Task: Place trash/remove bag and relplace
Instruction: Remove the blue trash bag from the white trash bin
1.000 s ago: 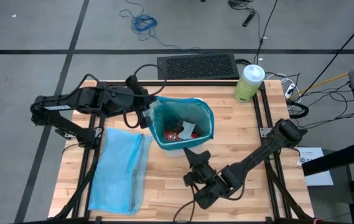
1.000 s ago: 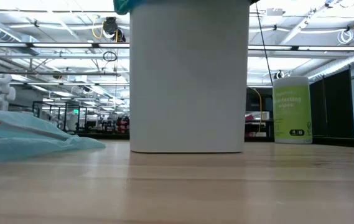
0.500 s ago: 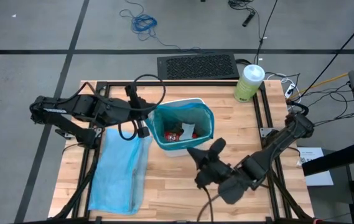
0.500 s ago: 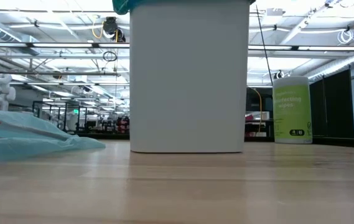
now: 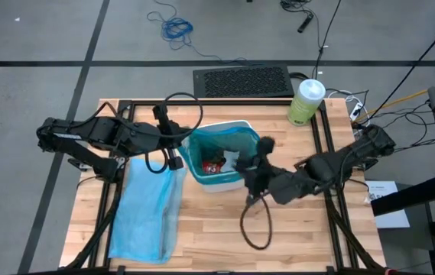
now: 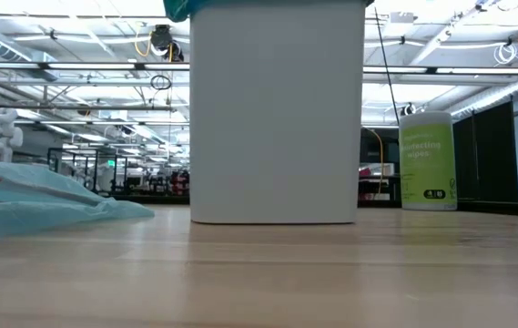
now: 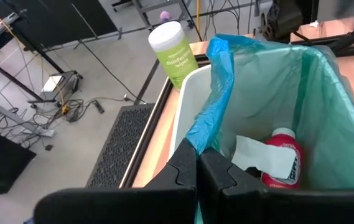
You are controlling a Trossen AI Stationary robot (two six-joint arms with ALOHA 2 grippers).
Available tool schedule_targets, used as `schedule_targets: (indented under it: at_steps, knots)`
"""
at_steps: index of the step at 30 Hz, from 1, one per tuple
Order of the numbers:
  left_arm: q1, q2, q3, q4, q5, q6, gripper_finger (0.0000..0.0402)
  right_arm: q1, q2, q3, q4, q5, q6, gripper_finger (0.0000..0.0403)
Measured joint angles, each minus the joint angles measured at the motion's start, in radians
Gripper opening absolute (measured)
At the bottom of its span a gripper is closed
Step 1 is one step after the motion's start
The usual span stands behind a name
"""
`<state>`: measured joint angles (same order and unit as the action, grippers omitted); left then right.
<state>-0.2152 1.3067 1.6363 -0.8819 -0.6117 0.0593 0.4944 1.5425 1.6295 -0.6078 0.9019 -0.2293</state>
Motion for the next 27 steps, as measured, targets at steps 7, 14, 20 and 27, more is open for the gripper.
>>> schedule_targets:
  at_steps: [7, 14, 20, 27]
  knots:
    - [-0.003, 0.000, 0.000, -0.022, -0.011, 0.000, 0.0000, 0.108, 0.162, -0.034, -0.087, 0.027, 0.010, 0.0078]
    - [-0.003, 0.000, 0.000, -0.021, -0.014, -0.002, 0.0000, 0.135, 0.378, -0.034, -0.054, 0.395, -0.070, 0.0107]
    - [-0.002, 0.000, 0.000, -0.020, -0.014, -0.002, 0.0000, 0.089, 0.459, -0.034, 0.083, 0.518, -0.191, 0.0133]
    - [-0.002, 0.000, 0.000, -0.019, -0.014, -0.002, 0.0000, 0.024, 0.468, -0.034, 0.105, 0.547, -0.208, 0.0139]
